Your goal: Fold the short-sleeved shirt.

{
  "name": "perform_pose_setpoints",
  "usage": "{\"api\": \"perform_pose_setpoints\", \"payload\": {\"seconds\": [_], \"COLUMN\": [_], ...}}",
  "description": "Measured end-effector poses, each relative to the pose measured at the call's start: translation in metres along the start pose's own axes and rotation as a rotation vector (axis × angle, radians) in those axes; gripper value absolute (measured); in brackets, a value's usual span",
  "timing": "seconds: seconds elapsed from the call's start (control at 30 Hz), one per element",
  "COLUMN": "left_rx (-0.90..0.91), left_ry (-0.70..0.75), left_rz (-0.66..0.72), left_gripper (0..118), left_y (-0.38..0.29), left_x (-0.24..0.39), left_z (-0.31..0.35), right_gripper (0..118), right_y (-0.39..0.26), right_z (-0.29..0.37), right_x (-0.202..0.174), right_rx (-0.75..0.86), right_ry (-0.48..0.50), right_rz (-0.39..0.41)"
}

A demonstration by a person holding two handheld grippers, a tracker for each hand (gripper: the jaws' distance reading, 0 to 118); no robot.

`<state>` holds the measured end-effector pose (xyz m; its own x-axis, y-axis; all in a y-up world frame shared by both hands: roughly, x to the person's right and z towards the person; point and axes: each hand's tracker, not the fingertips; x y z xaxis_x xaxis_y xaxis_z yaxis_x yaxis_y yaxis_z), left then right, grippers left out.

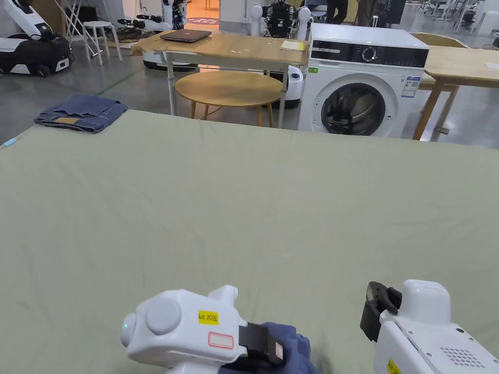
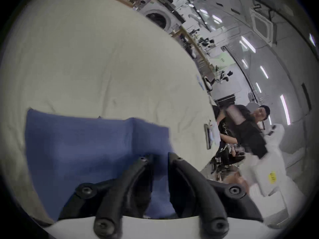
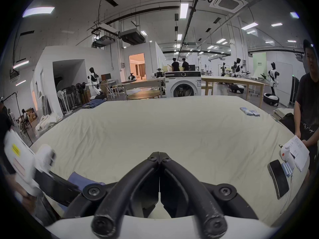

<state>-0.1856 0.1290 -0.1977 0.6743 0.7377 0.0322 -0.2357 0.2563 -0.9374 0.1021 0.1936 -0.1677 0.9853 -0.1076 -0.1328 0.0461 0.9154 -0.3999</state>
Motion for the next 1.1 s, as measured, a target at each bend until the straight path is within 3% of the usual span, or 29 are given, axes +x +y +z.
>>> {"api": "perform_pose_setpoints", "payload": {"seconds": [0.13, 0.2, 0.3, 0.53, 0.73, 0.93, 1.03, 1.1], "left_rx": [-0.037, -0.020, -0.027, -0.041, 0.203, 0.690, 0.882, 1.000], "left_ry": [-0.163, -0.229, -0.109, -0.007, 0.044, 0.365, 0.542, 0.586], "left_rz": [0.139, 0.145, 0.058, -0.062, -0.263, -0.538, -0.586, -0.622], "left_gripper": [5, 2, 0, 0, 0, 0, 0, 0], "left_y": [-0.009, -0.014, -0.018, -0.012, 0.003, -0.006, -0.014, -0.018], "left_x": [-0.026, -0.028, -0.027, 0.001, 0.036, 0.059, 0.061, 0.059], "left_z": [-0.037, -0.047, -0.057, -0.046, 0.018, 0.072, 0.086, 0.093], "right_gripper": [0, 0, 0, 0, 0, 0, 0, 0], "right_y": [-0.002, -0.002, -0.003, -0.007, 0.006, 0.017, 0.018, 0.018], "right_z": [0.001, 0.002, 0.002, -0.003, -0.003, -0.003, 0.001, 0.003], "right_x": [0.002, 0.003, 0.004, 0.003, -0.004, -0.017, -0.023, -0.027], "right_rx": [-0.002, -0.002, 0.000, 0.002, 0.079, 0.170, 0.222, 0.252], "right_ry": [-0.006, -0.007, -0.009, -0.015, -0.033, -0.049, -0.064, -0.072], "right_rz": [-0.001, -0.002, 0.002, 0.003, 0.015, 0.035, 0.048, 0.050]}}
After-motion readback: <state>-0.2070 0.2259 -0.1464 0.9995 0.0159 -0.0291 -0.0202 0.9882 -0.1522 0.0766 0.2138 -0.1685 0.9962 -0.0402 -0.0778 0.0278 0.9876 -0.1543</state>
